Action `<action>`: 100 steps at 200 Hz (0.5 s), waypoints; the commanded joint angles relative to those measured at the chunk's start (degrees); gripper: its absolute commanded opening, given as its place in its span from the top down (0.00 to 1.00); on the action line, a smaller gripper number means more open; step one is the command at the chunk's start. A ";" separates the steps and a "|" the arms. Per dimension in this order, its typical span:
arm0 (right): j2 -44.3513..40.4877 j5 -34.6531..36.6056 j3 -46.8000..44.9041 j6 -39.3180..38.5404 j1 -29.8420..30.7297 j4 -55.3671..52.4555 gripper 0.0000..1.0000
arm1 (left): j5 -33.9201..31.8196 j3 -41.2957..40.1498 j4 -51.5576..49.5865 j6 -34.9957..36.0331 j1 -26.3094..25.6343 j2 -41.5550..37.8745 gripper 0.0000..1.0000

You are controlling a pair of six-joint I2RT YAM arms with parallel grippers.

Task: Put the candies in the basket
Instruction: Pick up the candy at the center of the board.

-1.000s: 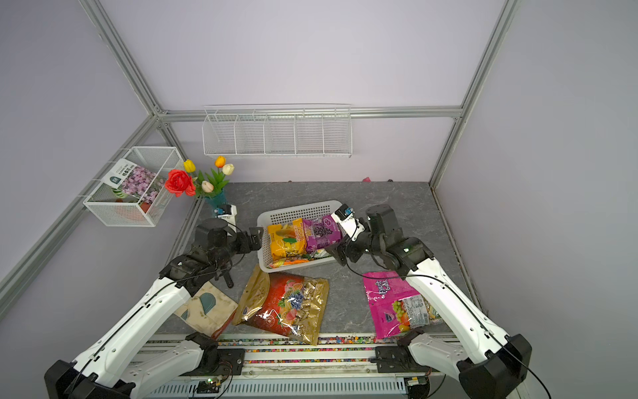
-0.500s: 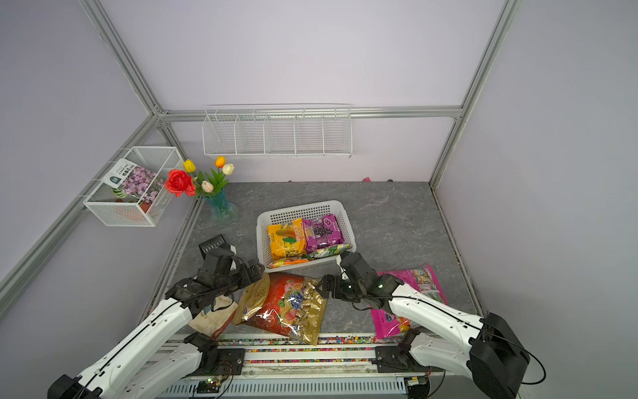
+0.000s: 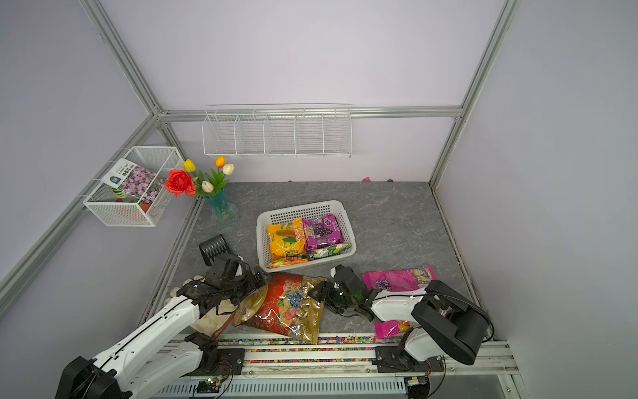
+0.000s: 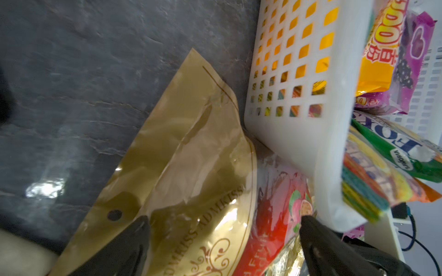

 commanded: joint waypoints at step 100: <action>-11.47 0.63 7.43 -12.32 3.81 -9.46 1.00 | -4.03 2.59 -5.09 0.44 0.14 -2.57 0.00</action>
